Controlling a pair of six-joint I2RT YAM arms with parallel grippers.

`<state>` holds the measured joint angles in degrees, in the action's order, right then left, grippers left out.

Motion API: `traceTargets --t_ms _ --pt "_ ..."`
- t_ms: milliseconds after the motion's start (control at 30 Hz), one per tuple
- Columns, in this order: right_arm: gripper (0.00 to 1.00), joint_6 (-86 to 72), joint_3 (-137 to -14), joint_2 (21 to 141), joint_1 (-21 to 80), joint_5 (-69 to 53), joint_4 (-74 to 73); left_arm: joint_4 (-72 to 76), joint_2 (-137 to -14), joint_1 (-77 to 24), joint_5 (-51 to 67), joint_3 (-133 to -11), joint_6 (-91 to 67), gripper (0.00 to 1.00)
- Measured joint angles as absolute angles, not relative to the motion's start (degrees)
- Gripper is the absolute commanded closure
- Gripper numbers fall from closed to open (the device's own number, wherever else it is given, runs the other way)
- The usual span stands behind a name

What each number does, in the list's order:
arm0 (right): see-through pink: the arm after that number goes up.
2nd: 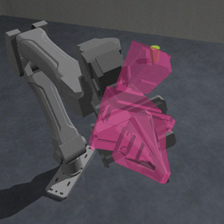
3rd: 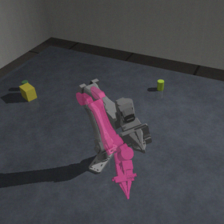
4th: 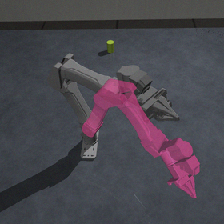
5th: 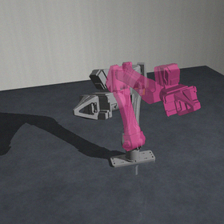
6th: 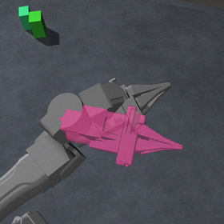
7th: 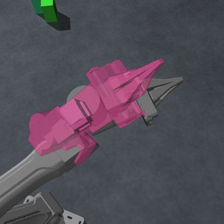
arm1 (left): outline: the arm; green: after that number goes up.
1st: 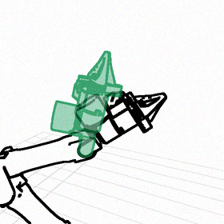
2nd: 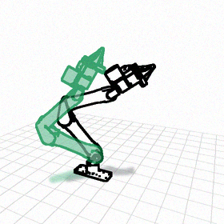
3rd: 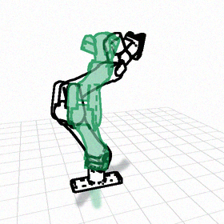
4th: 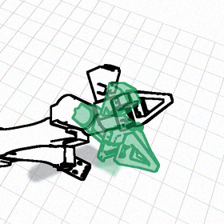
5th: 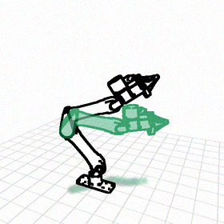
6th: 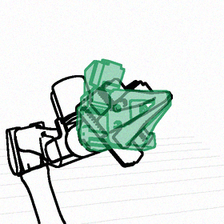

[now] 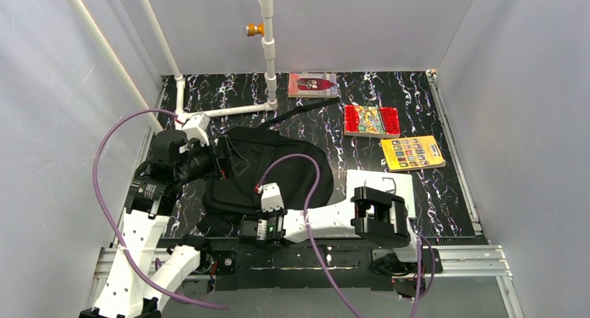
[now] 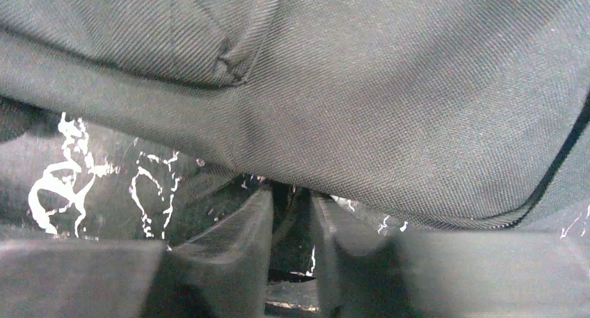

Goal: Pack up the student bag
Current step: Unzip the student bag at the center of the board.

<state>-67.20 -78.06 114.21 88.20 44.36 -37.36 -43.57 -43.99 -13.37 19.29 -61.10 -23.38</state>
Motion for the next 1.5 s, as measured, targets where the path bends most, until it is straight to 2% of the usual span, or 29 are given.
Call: traceTargets --t_ms 33,67,233,333,500,633,867,1133,1233,1267,1300,1333,1433,1467,1500 --pt "0.91 -67.22 -78.59 114.63 88.2 44.91 -38.02 -43.75 -43.97 -13.37 19.51 -61.1 -23.38 0.01" --pt "0.99 -67.16 -78.91 114.85 88.16 45.41 -38.61 -43.77 -43.92 -13.37 19.68 -61.06 -23.38 0.01" --pt "0.99 -64.31 -78.67 113.49 88.16 47.24 -40.91 -42.74 -43.05 -13.37 21.93 -58.17 -23.51 0.01" --pt "0.99 -56.45 -75.02 106.72 88.12 45.45 -36.91 -40.86 -42.81 -13.37 25.41 -54.22 -23.68 0.01" --pt "0.99 -46.46 -66.85 90.85 84.05 33.98 -24.73 -36.4 -43.72 -14.15 31.4 -45.82 -25.61 0.01" --pt "0.99 -43.94 -59.35 82.5 76.69 23.24 -14.85 -35.81 -45.17 -19.42 29.15 -43.11 -28.51 0.01" --pt "0.99 -42.11 -57.93 82.91 72.62 16.88 -11.7 -37.56 -47.97 -23.09 26.39 -40.69 -48.42 0.01" --pt "0.99 -41.3 -57.93 83.11 72.66 14.59 -9.74 -41.67 -40.95 -23.11 21.12 -37.58 -69.8 0.01" --pt "0.99 -40.62 -57.91 83.66 72.66 13.54 -9.17 -39.79 -43.83 -23.11 20.56 -36.86 -73.58 0.13" --pt "0.99 -40.36 -57.87 83.74 72.66 13.19 -9.04 -38.02 -45.41 -23.11 20.56 -36.14 -74.61 0.23" --pt "0.99 -40.1 -57.71 83.74 72.66 12.78 -8.82 -36.53 -47.0 -23.11 20.53 -35.55 -75.31 0.41" --pt "0.99 -39.83 -57.54 83.74 72.66 12.4 -8.69 -35.24 -49.1 -23.11 20.34 -35.16 -75.83 0.66" --pt "0.99 -38.5 -57.39 83.72 72.66 11.92 -9.41 -33.54 -53.69 -23.11 18.26 -35.03 -75.16 0.94" --pt "0.99 -38.22 -57.39 83.72 72.66 11.9 -9.82 -33.21 -54.19 -23.11 17.3 -35.09 -74.85 1.0" --pt "0.99 -37.78 -57.41 83.7 72.75 12.16 -10.68 -33.08 -54.41 -23.2 16.29 -35.2 -74.17 1.0"
